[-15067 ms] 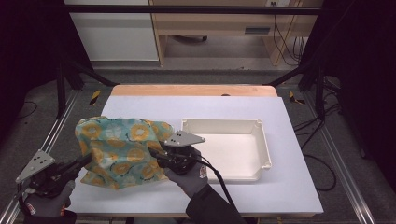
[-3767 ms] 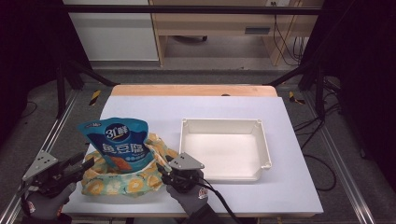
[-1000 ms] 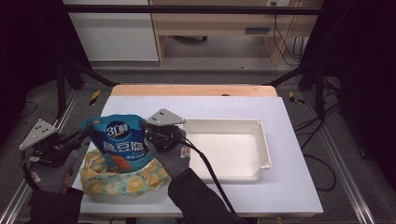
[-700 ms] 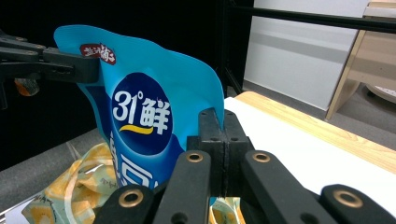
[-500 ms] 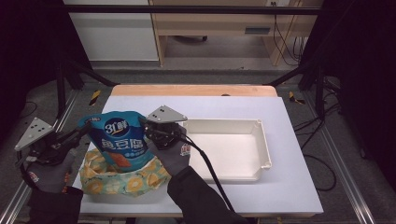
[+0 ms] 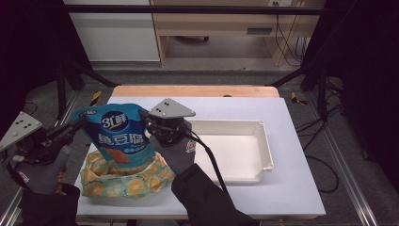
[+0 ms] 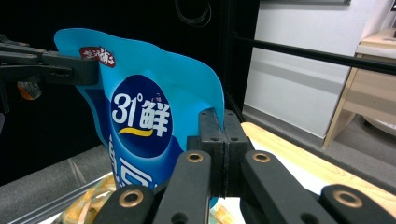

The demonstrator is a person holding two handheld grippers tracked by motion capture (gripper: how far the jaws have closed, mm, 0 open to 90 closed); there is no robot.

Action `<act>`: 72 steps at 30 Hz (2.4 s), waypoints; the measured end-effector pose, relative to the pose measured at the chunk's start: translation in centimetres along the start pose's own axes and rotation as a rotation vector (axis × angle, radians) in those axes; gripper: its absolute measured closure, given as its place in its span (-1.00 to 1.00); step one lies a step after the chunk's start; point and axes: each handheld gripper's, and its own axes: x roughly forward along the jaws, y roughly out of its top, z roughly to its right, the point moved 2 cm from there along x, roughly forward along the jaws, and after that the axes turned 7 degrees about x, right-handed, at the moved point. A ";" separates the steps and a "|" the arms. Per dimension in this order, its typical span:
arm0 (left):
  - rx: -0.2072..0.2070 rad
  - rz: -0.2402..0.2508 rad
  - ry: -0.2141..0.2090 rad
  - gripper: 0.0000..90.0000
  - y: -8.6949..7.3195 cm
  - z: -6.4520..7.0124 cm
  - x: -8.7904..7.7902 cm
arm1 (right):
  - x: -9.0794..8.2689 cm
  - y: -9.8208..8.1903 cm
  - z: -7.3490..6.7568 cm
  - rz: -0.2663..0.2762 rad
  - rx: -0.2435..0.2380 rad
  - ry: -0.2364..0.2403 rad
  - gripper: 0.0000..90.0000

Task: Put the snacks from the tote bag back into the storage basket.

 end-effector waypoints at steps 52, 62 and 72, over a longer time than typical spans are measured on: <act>0.054 0.066 -0.146 1.00 7.3 9.1 4.5 | -11.4 4.2 5.8 0.076 -0.010 -0.117 1.00; 0.071 0.072 -0.189 1.00 8.0 11.6 6.1 | -14.0 3.8 7.5 0.090 -0.004 -0.158 1.00; 0.083 0.067 -0.235 1.00 8.3 14.2 7.8 | -16.6 2.9 9.2 0.098 0.013 -0.205 1.00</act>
